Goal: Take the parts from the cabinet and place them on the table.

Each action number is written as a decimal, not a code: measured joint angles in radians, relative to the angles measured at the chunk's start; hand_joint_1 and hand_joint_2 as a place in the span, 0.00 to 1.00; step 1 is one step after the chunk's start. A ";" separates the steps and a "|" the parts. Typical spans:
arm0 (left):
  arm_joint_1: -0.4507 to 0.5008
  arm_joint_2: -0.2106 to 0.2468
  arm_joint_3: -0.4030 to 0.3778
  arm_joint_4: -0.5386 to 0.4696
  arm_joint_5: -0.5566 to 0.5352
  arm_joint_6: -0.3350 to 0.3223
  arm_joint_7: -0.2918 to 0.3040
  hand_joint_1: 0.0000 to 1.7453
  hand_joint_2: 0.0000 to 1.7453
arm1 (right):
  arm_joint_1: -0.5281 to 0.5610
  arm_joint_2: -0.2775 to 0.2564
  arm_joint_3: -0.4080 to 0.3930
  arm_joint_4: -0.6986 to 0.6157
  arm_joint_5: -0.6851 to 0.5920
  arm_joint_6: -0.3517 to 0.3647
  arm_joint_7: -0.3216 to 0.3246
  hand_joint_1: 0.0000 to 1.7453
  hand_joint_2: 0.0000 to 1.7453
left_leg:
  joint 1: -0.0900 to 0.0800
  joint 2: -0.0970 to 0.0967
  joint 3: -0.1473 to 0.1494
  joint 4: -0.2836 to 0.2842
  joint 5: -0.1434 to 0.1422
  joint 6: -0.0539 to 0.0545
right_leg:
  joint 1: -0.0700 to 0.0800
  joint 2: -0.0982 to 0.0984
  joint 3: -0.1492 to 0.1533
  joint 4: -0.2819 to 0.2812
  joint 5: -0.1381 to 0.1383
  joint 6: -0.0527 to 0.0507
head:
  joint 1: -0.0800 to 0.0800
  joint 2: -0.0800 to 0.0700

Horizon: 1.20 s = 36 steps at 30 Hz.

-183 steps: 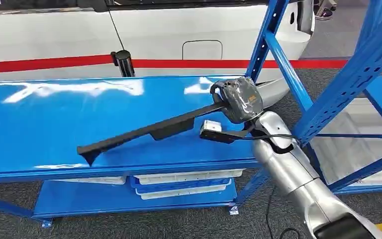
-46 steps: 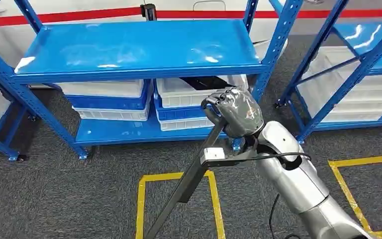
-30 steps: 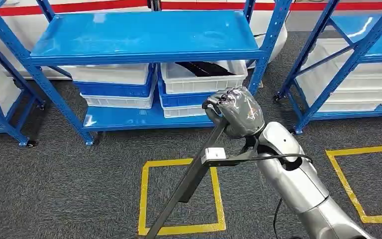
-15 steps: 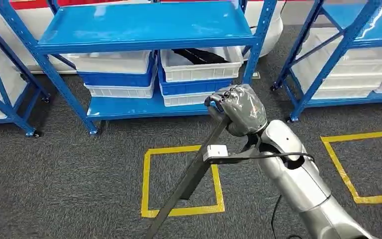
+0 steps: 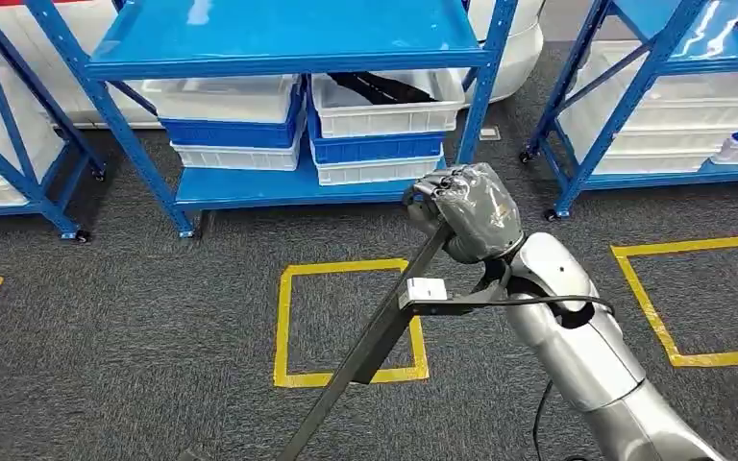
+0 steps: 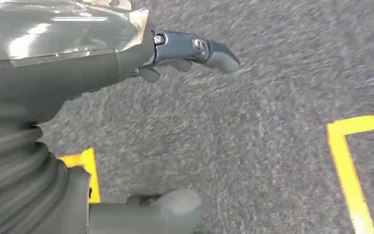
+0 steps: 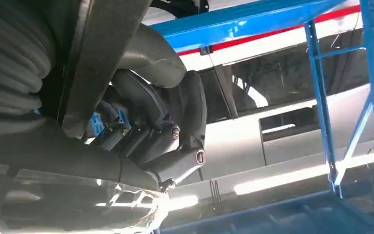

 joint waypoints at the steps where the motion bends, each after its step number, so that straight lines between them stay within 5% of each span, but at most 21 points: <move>1: 0.001 -0.001 0.000 0.000 0.000 0.000 0.001 0.00 1.00 | 0.004 -0.003 -0.002 -0.001 0.000 0.000 0.000 0.97 1.00 | 0.002 0.001 -0.014 -0.011 0.017 0.007 | 0.005 0.001 -0.003 -0.005 0.012 0.006 | 0.002 0.000; 3: -0.001 -0.003 0.000 0.000 0.002 0.001 0.002 0.00 1.00 | 0.005 -0.010 -0.008 -0.001 0.000 0.000 0.000 0.97 1.00 | 0.010 0.012 -0.034 -0.021 0.050 0.022 | 0.002 0.009 -0.029 0.042 -0.060 0.001 | 0.005 0.000; 5: -0.001 -0.004 0.000 -0.001 0.002 0.001 0.002 0.00 1.00 | 0.008 -0.015 -0.013 -0.002 0.000 0.000 0.000 0.97 1.00 | 0.010 0.014 -0.061 -0.021 0.080 0.023 | -0.008 0.009 -0.067 0.177 -0.171 -0.006 | 0.010 0.000; 6: -0.001 -0.004 0.000 0.000 0.002 0.001 0.002 0.00 1.00 | 0.010 -0.016 -0.015 -0.002 0.000 0.000 0.000 0.97 1.00 | 0.011 0.015 -0.081 -0.020 0.095 0.022 | -0.015 0.009 -0.080 0.253 -0.201 0.001 | 0.009 0.000; 8: -0.001 -0.005 0.000 0.000 0.002 0.001 0.002 0.00 1.00 | 0.014 -0.018 -0.016 -0.002 0.000 0.000 0.000 0.97 1.00 | 0.015 0.018 -0.120 -0.018 0.124 0.013 | -0.026 0.009 -0.068 0.316 -0.182 0.033 | 0.011 0.000; 10: -0.001 -0.006 0.000 0.000 0.002 0.000 0.003 0.00 1.00 | 0.014 -0.019 -0.020 -0.002 0.000 0.000 0.000 0.97 1.00 | 0.024 0.019 -0.159 -0.013 0.150 -0.002 | -0.039 0.009 0.017 0.235 -0.118 0.072 | 0.010 0.000; 11: -0.003 -0.006 0.000 -0.001 0.002 0.000 0.003 0.00 1.00 | 0.013 -0.019 -0.023 -0.002 0.000 0.000 0.001 0.97 1.00 | 0.028 0.019 -0.175 -0.006 0.162 -0.012 | -0.046 0.009 0.085 0.151 -0.115 0.079 | 0.011 0.000; 12: -0.003 -0.003 0.001 -0.003 0.002 0.000 0.003 0.00 1.00 | 0.011 -0.019 -0.027 -0.003 0.000 0.000 0.002 0.97 1.00 | 0.025 0.017 -0.187 0.000 0.170 -0.021 | -0.047 0.011 0.156 0.055 -0.162 0.075 | 0.014 0.000; 13: -0.005 -0.005 0.001 -0.004 0.002 0.000 0.003 0.00 1.00 | 0.011 -0.017 -0.029 -0.005 0.000 -0.001 0.002 0.97 1.00 | 0.024 0.016 -0.195 0.004 0.182 -0.030 | -0.026 0.018 0.184 -0.008 -0.191 0.054 | 0.015 0.000; 16: 0.002 0.002 0.002 -0.003 0.002 -0.002 0.005 0.00 1.00 | 0.020 -0.020 -0.031 -0.003 -0.001 -0.003 0.002 0.97 1.00 | 0.026 0.014 -0.215 -0.004 0.219 -0.042 | -0.043 0.009 0.144 0.029 -0.171 0.036 | 0.010 0.000; 17: 0.003 0.000 0.002 -0.002 0.002 -0.002 0.006 0.00 1.00 | 0.022 -0.020 -0.031 -0.001 0.001 -0.005 0.002 0.97 1.00 | 0.028 0.017 -0.227 0.008 0.206 -0.052 | -0.044 0.007 0.126 0.036 -0.162 0.022 | 0.008 0.000; 18: 0.003 0.000 0.002 -0.002 0.001 -0.002 0.008 0.00 1.00 | 0.027 -0.019 -0.032 -0.001 0.003 -0.006 0.001 0.97 1.00 | 0.029 0.016 -0.245 0.039 0.148 -0.053 | -0.040 0.007 0.108 0.042 -0.152 0.010 | 0.005 0.000; 23: 0.003 0.000 0.002 -0.002 0.001 -0.002 0.008 0.00 1.00 | 0.027 -0.019 -0.032 -0.001 0.003 -0.007 0.000 0.97 1.00 | 0.029 0.016 -0.251 0.053 0.126 -0.053 | -0.039 0.007 0.104 0.042 -0.149 0.005 | 0.004 0.000; 25: 0.001 0.000 0.002 -0.002 0.000 -0.002 0.008 0.00 1.00 | 0.028 -0.019 -0.032 0.000 0.005 -0.007 0.000 0.97 1.00 | 0.028 0.014 -0.276 0.156 0.027 -0.049 | -0.033 0.005 0.082 0.042 -0.129 -0.007 | 0.005 0.000; 26: 0.000 0.001 0.002 -0.002 -0.002 -0.002 0.008 0.00 1.00 | 0.032 -0.016 -0.032 0.000 0.011 -0.009 0.000 0.97 1.00 | 0.025 0.010 -0.293 0.303 -0.033 -0.041 | -0.019 0.005 0.043 0.043 -0.099 -0.016 | 0.005 0.000; 27: -0.002 0.001 0.002 -0.002 -0.003 -0.002 0.010 0.00 1.00 | 0.033 -0.012 -0.034 0.000 0.019 -0.009 0.000 0.97 1.00 | 0.019 0.009 -0.193 0.249 0.045 -0.020 | -0.008 0.007 0.000 0.044 -0.065 -0.020 | 0.005 0.000; 28: -0.005 0.001 0.002 -0.003 -0.003 -0.001 0.010 0.00 1.00 | 0.033 -0.011 -0.037 0.000 0.019 -0.009 0.001 0.97 1.00 | 0.016 0.007 -0.127 0.179 0.053 -0.012 | -0.005 0.009 -0.010 0.044 -0.054 -0.018 | 0.005 0.000; 30: -0.013 0.001 0.002 -0.005 -0.003 0.000 0.012 0.00 1.00 | 0.031 -0.008 -0.046 -0.002 0.018 -0.007 0.006 0.97 1.00 | 0.007 0.000 -0.043 0.036 -0.013 -0.006 | -0.001 0.007 -0.022 0.044 -0.038 -0.006 | 0.007 0.000; 33: -0.012 0.000 0.003 -0.005 -0.004 0.001 0.014 0.00 1.00 | 0.027 -0.002 -0.052 -0.001 0.010 0.004 0.009 0.97 1.00 | -0.006 0.000 -0.052 0.033 0.013 0.008 | -0.009 0.004 -0.017 0.028 -0.008 0.013 | 0.005 0.000; 34: -0.012 -0.003 0.003 -0.003 -0.003 0.002 0.014 0.00 1.00 | 0.028 -0.003 -0.055 -0.001 0.009 0.005 0.009 0.97 1.00 | 0.004 0.006 -0.063 0.014 0.037 0.015 | 0.003 0.008 -0.026 0.025 0.001 0.019 | 0.004 0.000; 36: -0.014 -0.003 0.004 -0.004 -0.003 0.007 0.014 0.00 1.00 | 0.026 -0.004 -0.059 -0.001 0.008 0.009 0.010 0.97 1.00 | 0.004 0.010 -0.084 0.002 0.074 0.026 | -0.004 0.010 -0.059 0.086 -0.095 0.003 | 0.013 0.000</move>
